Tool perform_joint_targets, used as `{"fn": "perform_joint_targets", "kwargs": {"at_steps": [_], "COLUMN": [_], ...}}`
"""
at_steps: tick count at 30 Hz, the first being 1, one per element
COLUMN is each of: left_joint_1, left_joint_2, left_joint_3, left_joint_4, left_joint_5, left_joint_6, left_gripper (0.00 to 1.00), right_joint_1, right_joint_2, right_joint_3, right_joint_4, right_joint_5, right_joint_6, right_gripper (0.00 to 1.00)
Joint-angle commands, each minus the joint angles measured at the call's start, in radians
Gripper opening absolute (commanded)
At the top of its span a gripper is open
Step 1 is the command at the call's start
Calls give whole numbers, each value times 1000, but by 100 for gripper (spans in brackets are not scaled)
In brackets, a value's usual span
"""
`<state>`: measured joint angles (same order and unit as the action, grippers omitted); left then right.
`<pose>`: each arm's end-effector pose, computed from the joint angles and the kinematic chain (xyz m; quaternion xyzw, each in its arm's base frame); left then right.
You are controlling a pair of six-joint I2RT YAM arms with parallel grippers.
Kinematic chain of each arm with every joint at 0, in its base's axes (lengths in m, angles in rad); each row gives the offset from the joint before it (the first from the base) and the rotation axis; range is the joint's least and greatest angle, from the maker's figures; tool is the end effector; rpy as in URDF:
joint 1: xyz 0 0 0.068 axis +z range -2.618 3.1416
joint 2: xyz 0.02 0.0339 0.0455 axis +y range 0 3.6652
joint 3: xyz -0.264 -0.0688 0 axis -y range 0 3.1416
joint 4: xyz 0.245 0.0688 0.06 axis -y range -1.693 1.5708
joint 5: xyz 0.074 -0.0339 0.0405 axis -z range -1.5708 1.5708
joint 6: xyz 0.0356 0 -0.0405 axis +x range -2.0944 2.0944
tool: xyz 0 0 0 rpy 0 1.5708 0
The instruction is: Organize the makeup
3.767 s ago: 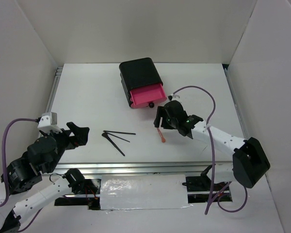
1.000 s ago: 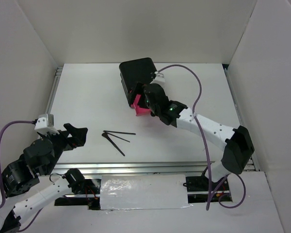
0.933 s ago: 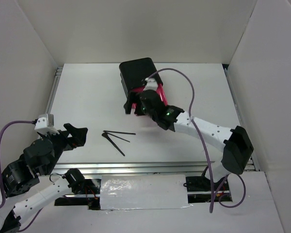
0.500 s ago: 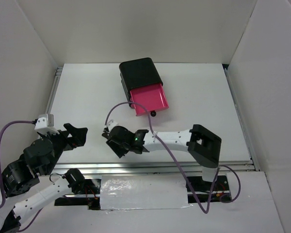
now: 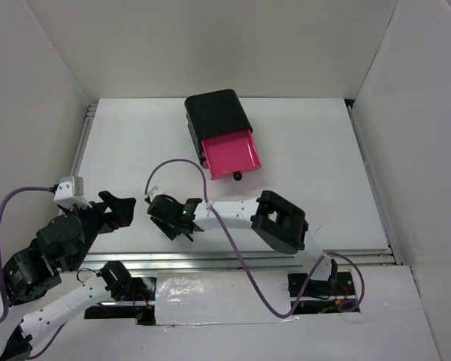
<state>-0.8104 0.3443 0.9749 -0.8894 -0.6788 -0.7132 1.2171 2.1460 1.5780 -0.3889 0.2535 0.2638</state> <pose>0.0385 -0.0080 0.3695 -0.1665 0.7562 -0.2061 0.5983 0.1694 0.4330 0.1651 -0.3999 0.8577 0.1133 0.3025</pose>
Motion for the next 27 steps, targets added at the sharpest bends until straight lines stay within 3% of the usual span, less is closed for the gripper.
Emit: {"fn": "perform_joint_targets", "kwargs": {"at_steps": [1, 3, 5, 8, 9, 10, 16, 20, 21, 24, 27], "left_joint_1": [-7, -7, -7, -9, -7, -9, -7, -7, -7, -7, -7], "left_joint_2": [2, 1, -2, -5, -7, -5, -7, -5, -5, -11, -18], "left_joint_3": [4, 4, 4, 2, 4, 4, 4, 5, 5, 7, 4], "left_joint_4": [24, 23, 24, 24, 23, 23, 21, 18, 18, 15, 20], "left_joint_5": [-7, -7, -7, -8, -10, -10, -11, -15, -15, -18, -16], "left_joint_6": [0, 0, 1, -2, -2, -3, -5, -6, -8, -11, -8], "left_gripper": [99, 100, 99, 99, 99, 99, 99, 99, 99, 99, 99], "right_joint_1": [-14, -16, -16, -14, -14, -11, 10, -10, -17, -80, -149], "right_joint_2": [11, 11, 9, 12, 11, 5, -101, -256, -323, -470, -578], "right_joint_3": [14, 2, -9, -13, -13, -19, -105, -205, -231, -285, -280], "right_joint_4": [-27, -18, -15, -21, -21, -19, 85, 287, 310, 367, 320], "right_joint_5": [-12, -20, -49, -117, -135, -152, -359, -520, -522, -435, -188], "right_joint_6": [5, 9, 8, 9, 9, 14, 14, 83, 127, 240, 366], "right_gripper": [56, 56, 49, 31, 18, 13, 8, 6, 0, 0, 0]}}
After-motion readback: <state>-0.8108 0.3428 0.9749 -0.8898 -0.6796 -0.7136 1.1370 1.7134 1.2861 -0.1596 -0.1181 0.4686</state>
